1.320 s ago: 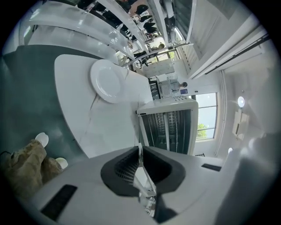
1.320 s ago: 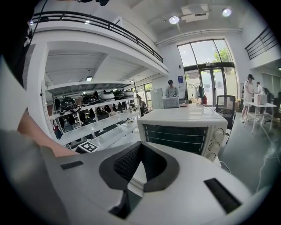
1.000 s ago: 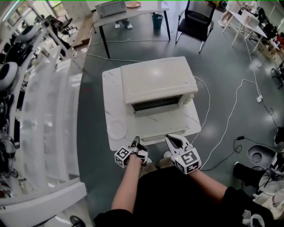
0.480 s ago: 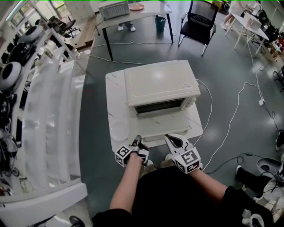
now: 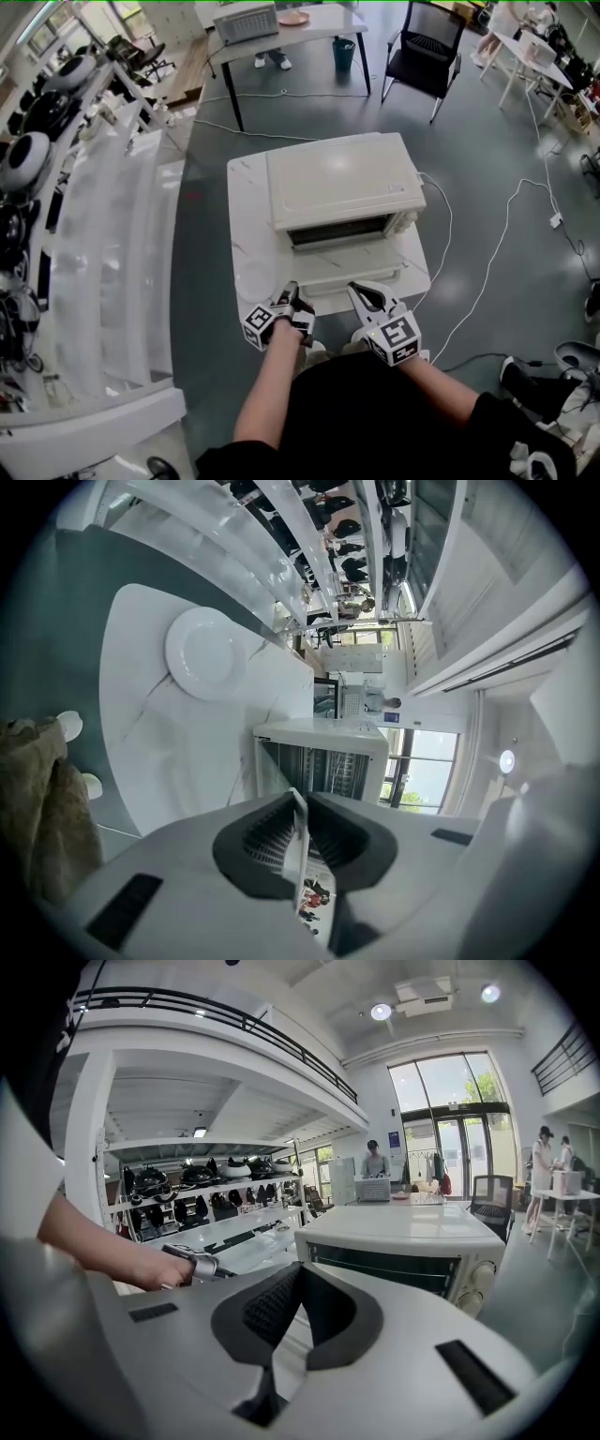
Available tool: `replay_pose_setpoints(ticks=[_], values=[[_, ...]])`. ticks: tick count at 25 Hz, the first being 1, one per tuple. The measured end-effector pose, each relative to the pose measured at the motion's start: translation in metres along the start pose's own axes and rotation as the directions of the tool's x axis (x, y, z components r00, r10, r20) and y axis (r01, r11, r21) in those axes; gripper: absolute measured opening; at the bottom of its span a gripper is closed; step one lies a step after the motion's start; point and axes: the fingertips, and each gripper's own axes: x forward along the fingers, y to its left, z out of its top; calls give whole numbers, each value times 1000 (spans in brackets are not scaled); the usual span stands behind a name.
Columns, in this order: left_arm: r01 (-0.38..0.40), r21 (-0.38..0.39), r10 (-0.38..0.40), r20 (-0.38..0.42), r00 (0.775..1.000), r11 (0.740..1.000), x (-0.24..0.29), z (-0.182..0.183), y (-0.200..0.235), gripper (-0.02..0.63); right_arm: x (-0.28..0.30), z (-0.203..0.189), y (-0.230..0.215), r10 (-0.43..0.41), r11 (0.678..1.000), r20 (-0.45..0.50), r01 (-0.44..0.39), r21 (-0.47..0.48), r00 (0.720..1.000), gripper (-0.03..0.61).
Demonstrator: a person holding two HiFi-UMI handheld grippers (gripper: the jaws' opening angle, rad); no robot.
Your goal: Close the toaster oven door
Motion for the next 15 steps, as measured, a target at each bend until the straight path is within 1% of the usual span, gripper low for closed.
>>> replay_pose_setpoints(ticks=[3,9,11,15], values=[[23,-50,-23,14,1000,998,5,2,-10,57,0,2,-5,-4,1000,2,4,0,1000,20],[45,-71,-44,10,999,996,16,8,-28,66,1,11,-15,-12,1000,15,12,13,1000,20],[43,-76,-42,6,999,996,18,8,-29,66,0,13,-17,-7,1000,24,7,26,1000,20],[54,-80,-52,24,998,995,22,10,-36,66,2,21,-18,15,999,52,-16,28,999,20]])
